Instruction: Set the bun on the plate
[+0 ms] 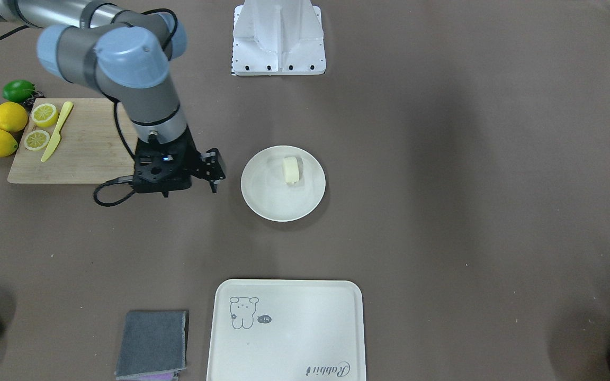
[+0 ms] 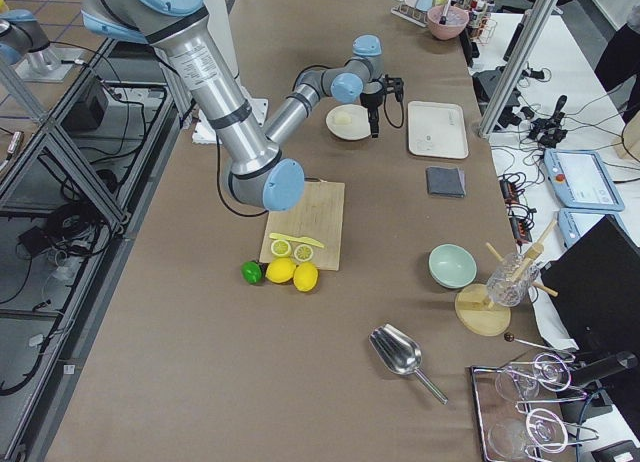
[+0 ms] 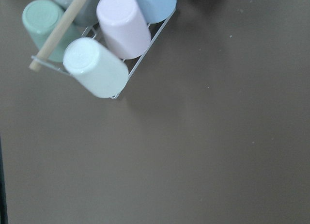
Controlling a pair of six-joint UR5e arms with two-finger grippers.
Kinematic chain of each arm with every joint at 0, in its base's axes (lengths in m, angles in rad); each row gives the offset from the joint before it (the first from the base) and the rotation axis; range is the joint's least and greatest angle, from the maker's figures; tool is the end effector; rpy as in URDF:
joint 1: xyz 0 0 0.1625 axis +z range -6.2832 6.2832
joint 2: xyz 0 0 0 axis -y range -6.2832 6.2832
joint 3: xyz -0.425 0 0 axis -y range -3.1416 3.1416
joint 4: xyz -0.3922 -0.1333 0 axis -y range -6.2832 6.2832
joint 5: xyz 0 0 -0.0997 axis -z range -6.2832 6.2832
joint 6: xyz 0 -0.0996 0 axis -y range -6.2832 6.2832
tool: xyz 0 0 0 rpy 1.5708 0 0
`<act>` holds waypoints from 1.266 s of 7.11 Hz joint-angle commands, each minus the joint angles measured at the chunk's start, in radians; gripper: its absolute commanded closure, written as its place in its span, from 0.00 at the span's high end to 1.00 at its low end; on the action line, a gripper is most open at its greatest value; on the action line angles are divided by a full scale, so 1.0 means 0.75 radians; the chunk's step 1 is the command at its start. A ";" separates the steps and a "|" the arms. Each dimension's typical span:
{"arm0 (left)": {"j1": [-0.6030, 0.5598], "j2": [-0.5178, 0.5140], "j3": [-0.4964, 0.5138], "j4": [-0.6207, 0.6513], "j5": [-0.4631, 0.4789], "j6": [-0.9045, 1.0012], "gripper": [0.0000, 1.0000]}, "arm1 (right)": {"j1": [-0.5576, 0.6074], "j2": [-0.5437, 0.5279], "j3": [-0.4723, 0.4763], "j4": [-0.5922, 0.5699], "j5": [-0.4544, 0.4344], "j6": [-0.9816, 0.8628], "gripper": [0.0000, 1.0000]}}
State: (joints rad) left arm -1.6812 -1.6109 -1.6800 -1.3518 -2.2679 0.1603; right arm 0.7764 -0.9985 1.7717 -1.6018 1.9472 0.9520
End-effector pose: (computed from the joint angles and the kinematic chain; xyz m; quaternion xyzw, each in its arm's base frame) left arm -0.1239 -0.4883 0.6119 0.0136 0.3426 0.0115 0.9393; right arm -0.3938 -0.5223 0.2467 0.0952 -0.3850 0.0044 0.9180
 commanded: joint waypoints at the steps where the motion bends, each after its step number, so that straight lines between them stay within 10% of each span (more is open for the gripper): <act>1: -0.027 0.110 -0.051 -0.036 -0.007 0.003 0.98 | 0.240 -0.190 0.255 -0.258 0.164 -0.284 1.00; 6: -0.021 0.107 -0.049 -0.042 -0.009 0.003 0.98 | 0.949 -0.922 0.225 -0.265 0.378 -1.508 1.00; 9: -0.021 0.111 -0.049 -0.042 -0.034 0.003 0.98 | 1.075 -1.041 0.202 -0.298 0.394 -1.550 1.00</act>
State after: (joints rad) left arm -1.6966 -1.5286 -1.7175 -1.3836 -2.2795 0.1626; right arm 1.5441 -1.7485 1.9268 -1.8139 2.2358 -0.1960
